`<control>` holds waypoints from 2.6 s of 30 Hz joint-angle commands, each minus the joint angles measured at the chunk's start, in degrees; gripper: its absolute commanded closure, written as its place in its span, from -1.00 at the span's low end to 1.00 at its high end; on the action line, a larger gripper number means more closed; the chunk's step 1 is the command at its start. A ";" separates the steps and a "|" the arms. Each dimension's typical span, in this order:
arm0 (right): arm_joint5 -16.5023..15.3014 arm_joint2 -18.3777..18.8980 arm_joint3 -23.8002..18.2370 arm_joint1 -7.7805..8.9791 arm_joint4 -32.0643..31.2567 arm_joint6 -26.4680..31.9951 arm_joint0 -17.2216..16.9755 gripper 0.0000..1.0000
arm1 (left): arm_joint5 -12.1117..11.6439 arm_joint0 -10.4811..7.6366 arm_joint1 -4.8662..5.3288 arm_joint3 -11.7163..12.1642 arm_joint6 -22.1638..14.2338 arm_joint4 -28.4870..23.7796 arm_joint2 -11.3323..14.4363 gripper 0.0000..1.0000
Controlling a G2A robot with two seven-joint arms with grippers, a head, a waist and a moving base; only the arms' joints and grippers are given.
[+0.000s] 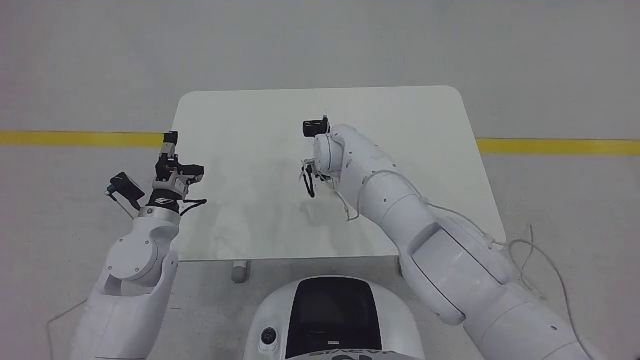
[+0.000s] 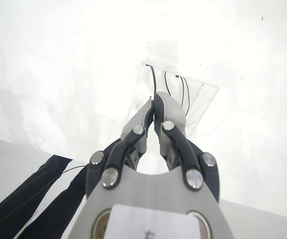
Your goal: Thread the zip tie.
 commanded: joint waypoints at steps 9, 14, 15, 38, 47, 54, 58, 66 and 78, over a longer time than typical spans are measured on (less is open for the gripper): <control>-0.29 0.91 -0.69 0.53 0.59 -1.71 -0.58 1.00 | 0.00 0.00 0.00 0.00 0.00 0.00 0.00 -1.00; -0.08 2.20 -2.64 1.71 0.47 -1.69 -1.17 1.00 | 0.00 0.00 0.00 0.00 0.00 0.00 0.00 -1.00; 0.10 2.64 -3.54 2.05 0.55 -1.69 -1.42 1.00 | 0.00 0.00 0.00 0.00 0.00 0.00 0.00 -1.00; 2.39 13.30 -36.77 9.78 -6.08 7.80 -15.96 1.00 | 0.00 0.00 0.00 0.00 0.00 0.00 0.00 -1.00; 2.39 14.45 -38.66 9.86 -4.48 5.32 -17.28 1.00 | 0.00 0.00 0.00 0.00 0.00 0.00 0.00 -1.00; 2.39 18.54 -41.87 8.69 -7.15 3.70 -19.83 1.00 | 0.00 0.00 0.00 0.00 0.00 0.00 0.00 -1.00; 2.39 21.58 -43.59 6.60 -10.50 4.48 -21.40 1.00 | 0.00 0.00 0.00 0.00 0.00 0.00 0.00 -1.00; 2.39 21.76 -43.90 6.44 -10.99 4.46 -21.55 1.00 | 0.00 0.00 0.00 0.00 0.00 0.00 0.00 -1.00; 2.39 24.84 -42.81 4.82 -5.23 -1.23 -22.03 1.00 | 0.00 0.00 0.00 0.00 0.00 0.00 0.00 -1.00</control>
